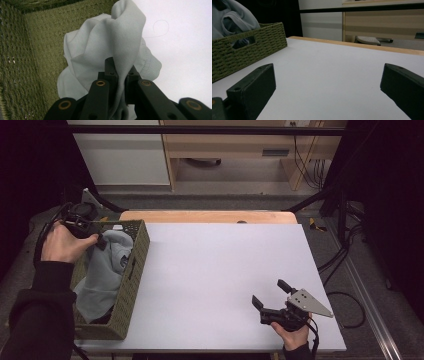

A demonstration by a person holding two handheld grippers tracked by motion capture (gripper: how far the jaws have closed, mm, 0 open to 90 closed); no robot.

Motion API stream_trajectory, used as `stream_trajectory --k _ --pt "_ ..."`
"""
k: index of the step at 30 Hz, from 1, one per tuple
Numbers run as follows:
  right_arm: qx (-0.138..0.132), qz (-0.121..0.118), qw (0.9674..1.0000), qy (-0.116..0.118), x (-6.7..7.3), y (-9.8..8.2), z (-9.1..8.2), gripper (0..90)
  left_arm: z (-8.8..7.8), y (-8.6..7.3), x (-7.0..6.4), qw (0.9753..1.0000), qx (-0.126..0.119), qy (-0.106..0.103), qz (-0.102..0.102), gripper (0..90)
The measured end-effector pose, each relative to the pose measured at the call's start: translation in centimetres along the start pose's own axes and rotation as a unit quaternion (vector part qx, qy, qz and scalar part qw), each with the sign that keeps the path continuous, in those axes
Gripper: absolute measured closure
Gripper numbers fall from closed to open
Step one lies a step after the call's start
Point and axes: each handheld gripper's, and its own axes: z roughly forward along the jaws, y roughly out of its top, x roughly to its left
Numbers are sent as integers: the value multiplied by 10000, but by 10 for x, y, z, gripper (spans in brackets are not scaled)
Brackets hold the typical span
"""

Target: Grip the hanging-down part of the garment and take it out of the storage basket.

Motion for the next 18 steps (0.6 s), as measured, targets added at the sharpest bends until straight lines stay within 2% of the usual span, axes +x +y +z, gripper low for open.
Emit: stream_trajectory --k 5,8,18 --pt "24 36 10000 -15 -1 0 0 3 -1 1 0 10000 9 -16 64 840" --pt "-6 35 10000 -7 -1 -1 0 3 -1 0 0 10000 11 -33 0 839" --pt "70 33 10000 39 1 -1 3 3 -11 -2 3 10000 -53 -45 32 840"
